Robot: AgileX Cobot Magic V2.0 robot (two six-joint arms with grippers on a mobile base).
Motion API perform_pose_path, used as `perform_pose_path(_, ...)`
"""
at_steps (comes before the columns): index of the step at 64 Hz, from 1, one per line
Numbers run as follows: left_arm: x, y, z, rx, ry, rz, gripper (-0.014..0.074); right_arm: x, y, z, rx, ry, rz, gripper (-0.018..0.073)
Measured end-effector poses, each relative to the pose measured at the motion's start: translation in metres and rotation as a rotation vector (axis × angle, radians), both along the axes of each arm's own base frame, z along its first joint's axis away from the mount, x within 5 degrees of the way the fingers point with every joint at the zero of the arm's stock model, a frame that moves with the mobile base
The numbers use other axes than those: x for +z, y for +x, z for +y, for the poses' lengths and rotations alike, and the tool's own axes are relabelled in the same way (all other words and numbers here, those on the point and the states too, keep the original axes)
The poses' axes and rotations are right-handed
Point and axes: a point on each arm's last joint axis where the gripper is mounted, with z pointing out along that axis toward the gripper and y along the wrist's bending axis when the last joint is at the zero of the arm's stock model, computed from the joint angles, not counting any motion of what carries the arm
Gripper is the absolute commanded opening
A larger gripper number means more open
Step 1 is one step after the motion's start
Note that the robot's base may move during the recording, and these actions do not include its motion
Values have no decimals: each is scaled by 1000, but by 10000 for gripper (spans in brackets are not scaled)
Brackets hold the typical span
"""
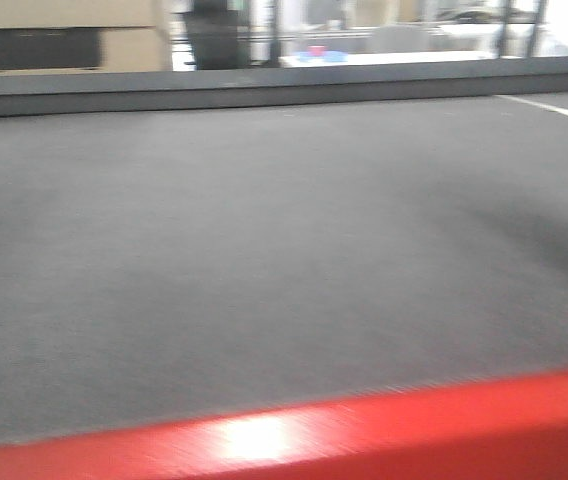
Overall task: Place valve from conveyor to right shelf box
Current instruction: 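Drive the base to the steel shelf of blue bins, holding valves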
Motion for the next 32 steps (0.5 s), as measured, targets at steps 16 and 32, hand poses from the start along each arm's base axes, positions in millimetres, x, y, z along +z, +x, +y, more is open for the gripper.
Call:
perform_pose_path(16, 0, 0, 0, 0, 0, 0, -111, 0, 0, 0, 0, 0, 0, -154)
perform_pose_path(32, 0, 0, 0, 0, 0, 0, -111, 0, 0, 0, -2, -3, -2, -154)
